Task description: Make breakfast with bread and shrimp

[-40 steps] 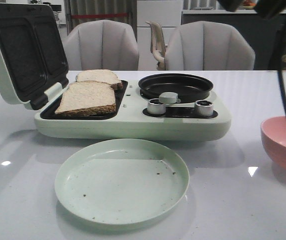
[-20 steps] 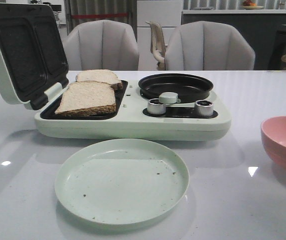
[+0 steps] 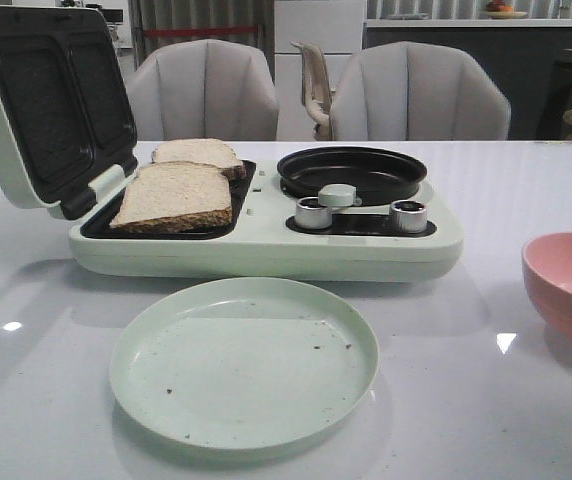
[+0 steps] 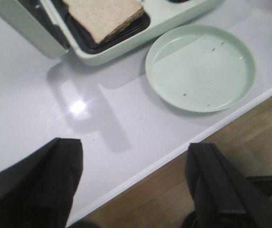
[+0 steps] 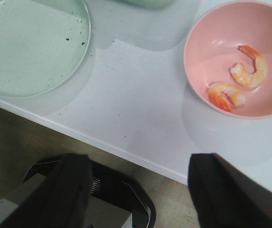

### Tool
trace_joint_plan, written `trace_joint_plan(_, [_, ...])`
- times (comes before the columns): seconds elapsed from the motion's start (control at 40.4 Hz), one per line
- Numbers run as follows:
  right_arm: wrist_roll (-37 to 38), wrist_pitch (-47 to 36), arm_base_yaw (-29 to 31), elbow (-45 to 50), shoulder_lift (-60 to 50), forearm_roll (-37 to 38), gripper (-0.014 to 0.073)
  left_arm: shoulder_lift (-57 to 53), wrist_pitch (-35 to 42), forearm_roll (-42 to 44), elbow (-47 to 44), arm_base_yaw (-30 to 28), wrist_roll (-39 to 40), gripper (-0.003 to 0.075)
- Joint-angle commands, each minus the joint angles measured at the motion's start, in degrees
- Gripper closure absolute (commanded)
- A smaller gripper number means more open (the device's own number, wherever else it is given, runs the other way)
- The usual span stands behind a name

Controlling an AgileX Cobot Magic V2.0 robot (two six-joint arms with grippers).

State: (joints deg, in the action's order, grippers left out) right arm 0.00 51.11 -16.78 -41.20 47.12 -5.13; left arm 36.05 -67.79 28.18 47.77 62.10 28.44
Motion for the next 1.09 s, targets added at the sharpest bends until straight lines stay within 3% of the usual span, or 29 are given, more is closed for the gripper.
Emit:
trace_joint_plan(0.0, [0.0, -2.7, 0.1, -1.5, -0.6, -0.2, 0.0055, 3.7, -1.9, 4.6, 2.1, 0.0, 2.2, 0.0211])
trace_joint_plan(0.272, [0.0, -2.7, 0.1, -1.5, -0.6, -0.2, 0.0055, 12.0, -3.8, 5.3, 4.2, -5.9, 2.7, 0.0214])
trace_joint_plan(0.519, [0.0, -2.7, 0.1, -1.5, -0.6, -0.2, 0.0055, 17.5, -3.8, 3.0, 6.2, -16.7, -0.6, 0.0342])
trace_joint_plan(0.742, [0.0, -2.7, 0.1, -1.5, -0.6, -0.2, 0.0055, 19.3, -0.2, -7.7, 8.0, -33.1, -14.1, 0.0440])
trace_joint_plan(0.915, [0.0, -2.7, 0.1, -1.5, -0.6, -0.2, 0.0055, 19.4, 5.7, -17.3, 8.1, -47.5, -25.2, 0.0618])
trace_joint_plan(1.063, [0.0, -2.7, 0.1, -1.5, -0.6, -0.2, 0.0055, 21.0, 9.1, -24.5, 8.7, -59.3, -32.6, 0.0619])
